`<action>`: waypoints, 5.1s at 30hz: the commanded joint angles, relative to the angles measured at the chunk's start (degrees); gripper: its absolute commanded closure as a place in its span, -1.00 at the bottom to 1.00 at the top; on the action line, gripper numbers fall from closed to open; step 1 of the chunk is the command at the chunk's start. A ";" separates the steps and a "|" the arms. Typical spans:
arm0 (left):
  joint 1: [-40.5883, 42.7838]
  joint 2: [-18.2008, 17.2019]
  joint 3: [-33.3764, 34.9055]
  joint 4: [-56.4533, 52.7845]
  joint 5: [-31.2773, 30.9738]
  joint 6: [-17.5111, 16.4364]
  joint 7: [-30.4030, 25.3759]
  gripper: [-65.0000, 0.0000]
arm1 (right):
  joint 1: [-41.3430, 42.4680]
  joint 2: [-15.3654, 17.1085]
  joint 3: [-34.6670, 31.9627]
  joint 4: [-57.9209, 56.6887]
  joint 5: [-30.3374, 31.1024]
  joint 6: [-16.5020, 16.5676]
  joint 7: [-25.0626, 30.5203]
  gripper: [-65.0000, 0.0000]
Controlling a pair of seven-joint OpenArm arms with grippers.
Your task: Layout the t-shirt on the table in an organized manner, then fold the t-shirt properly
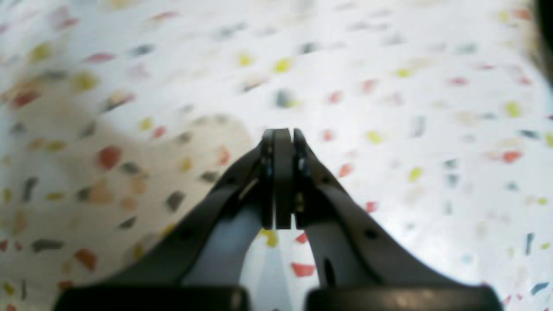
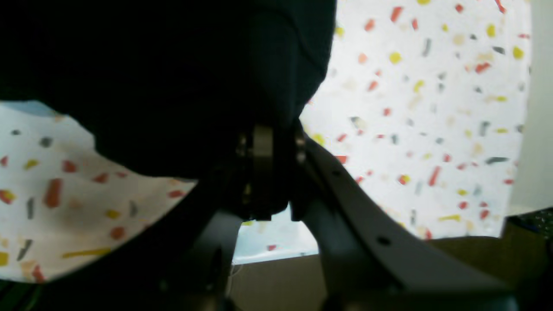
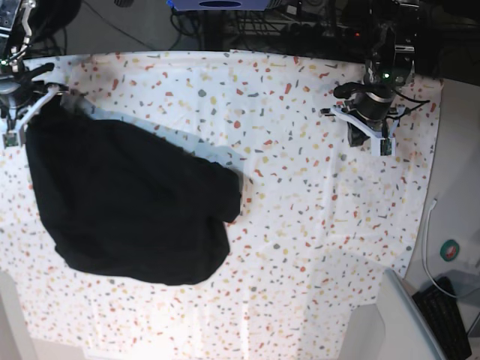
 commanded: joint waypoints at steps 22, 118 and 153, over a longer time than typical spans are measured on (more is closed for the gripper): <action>-10.50 7.87 20.54 4.21 -0.49 -6.21 3.64 -0.65 | 4.63 6.27 4.70 -4.48 -0.15 0.08 1.08 1.00; -27.65 0.22 14.83 12.39 -0.14 0.91 38.72 -0.75 | 5.95 2.49 -8.05 -8.70 -0.15 0.17 0.72 1.00; -50.06 13.58 28.10 -37.81 -0.31 -18.08 32.65 -0.09 | 6.04 2.41 -7.96 -9.14 -0.15 0.17 0.55 1.00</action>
